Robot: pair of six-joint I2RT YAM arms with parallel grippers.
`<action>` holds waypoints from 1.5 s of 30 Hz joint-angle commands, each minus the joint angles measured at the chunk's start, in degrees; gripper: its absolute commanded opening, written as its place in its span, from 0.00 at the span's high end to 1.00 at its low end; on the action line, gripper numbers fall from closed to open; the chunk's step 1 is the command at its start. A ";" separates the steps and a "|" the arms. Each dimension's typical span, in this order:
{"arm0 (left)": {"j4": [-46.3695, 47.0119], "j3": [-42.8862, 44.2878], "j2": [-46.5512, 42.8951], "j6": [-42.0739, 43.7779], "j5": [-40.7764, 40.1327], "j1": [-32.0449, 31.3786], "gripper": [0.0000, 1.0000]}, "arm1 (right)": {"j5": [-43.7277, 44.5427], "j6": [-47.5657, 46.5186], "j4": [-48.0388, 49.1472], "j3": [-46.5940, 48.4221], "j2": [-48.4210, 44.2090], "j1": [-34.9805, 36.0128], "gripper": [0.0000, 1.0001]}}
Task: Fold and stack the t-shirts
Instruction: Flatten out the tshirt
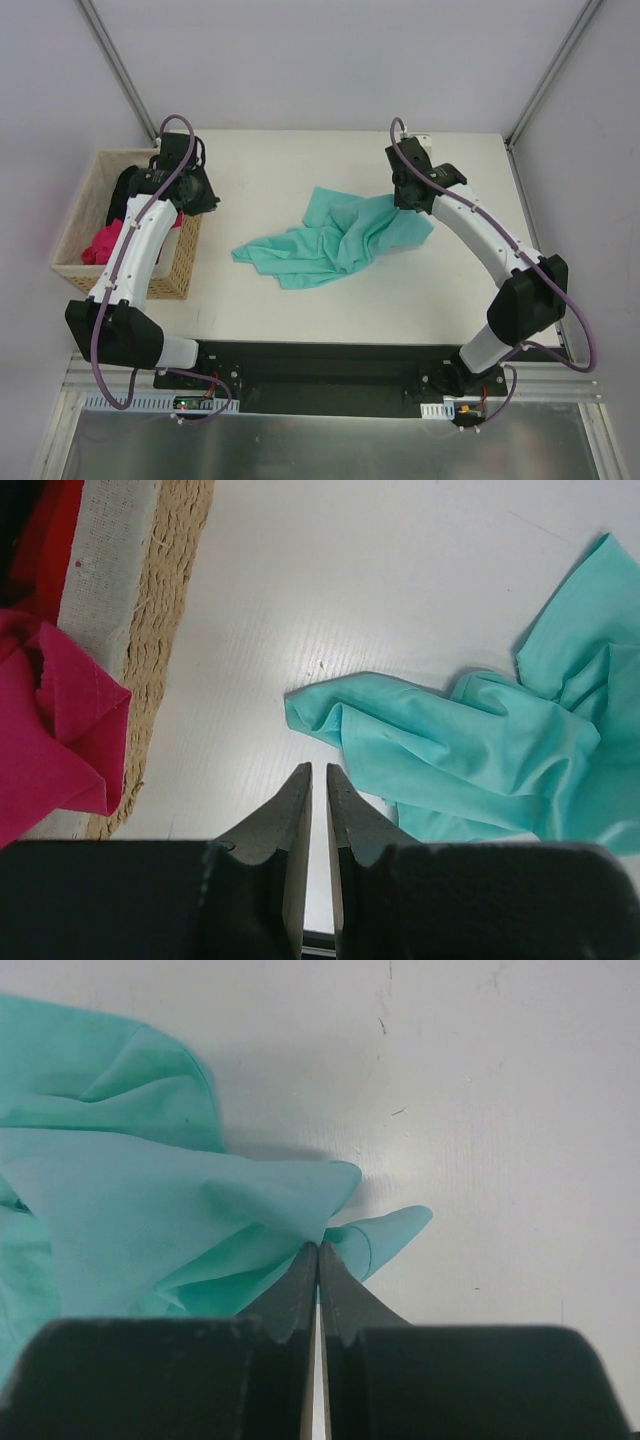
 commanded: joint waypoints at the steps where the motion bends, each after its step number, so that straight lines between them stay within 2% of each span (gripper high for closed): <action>1: 0.91 2.22 0.45 -0.64 0.76 -0.63 0.90 | 4.23 -0.22 -3.37 0.62 -2.18 -0.10 0.99; 13: 1.00 5.81 4.05 -0.64 0.93 -2.12 0.90 | 14.07 3.28 -5.56 -3.95 -7.37 -0.28 0.99; 24: 0.91 10.04 8.01 -0.47 0.32 -5.82 0.90 | 12.68 7.51 -8.91 -6.23 -6.32 -7.30 0.99; 25: 0.91 10.12 8.09 -0.47 0.32 -5.91 0.90 | 12.33 7.51 -8.91 -6.41 -5.70 -7.48 0.93; 27: 0.82 10.04 7.75 -0.55 0.06 -5.91 0.90 | 11.97 7.34 -9.26 -6.15 -4.82 -7.66 0.70; 28: 0.82 9.86 7.66 -0.55 -0.12 -5.99 0.90 | 12.06 7.25 -9.26 -6.06 -4.56 -7.75 0.45; 31: 0.73 8.90 6.95 -0.55 -0.65 -5.91 0.89 | 12.32 7.07 -9.88 -4.14 -3.33 -7.75 0.25; 39: 0.82 3.19 6.16 -2.40 1.10 -8.27 0.89 | 9.52 2.94 -8.65 3.43 -2.10 -7.48 0.23; 45: 0.82 -1.47 6.60 -5.74 1.02 -15.91 0.89 | 7.76 2.86 -8.91 4.22 -0.16 -7.22 0.23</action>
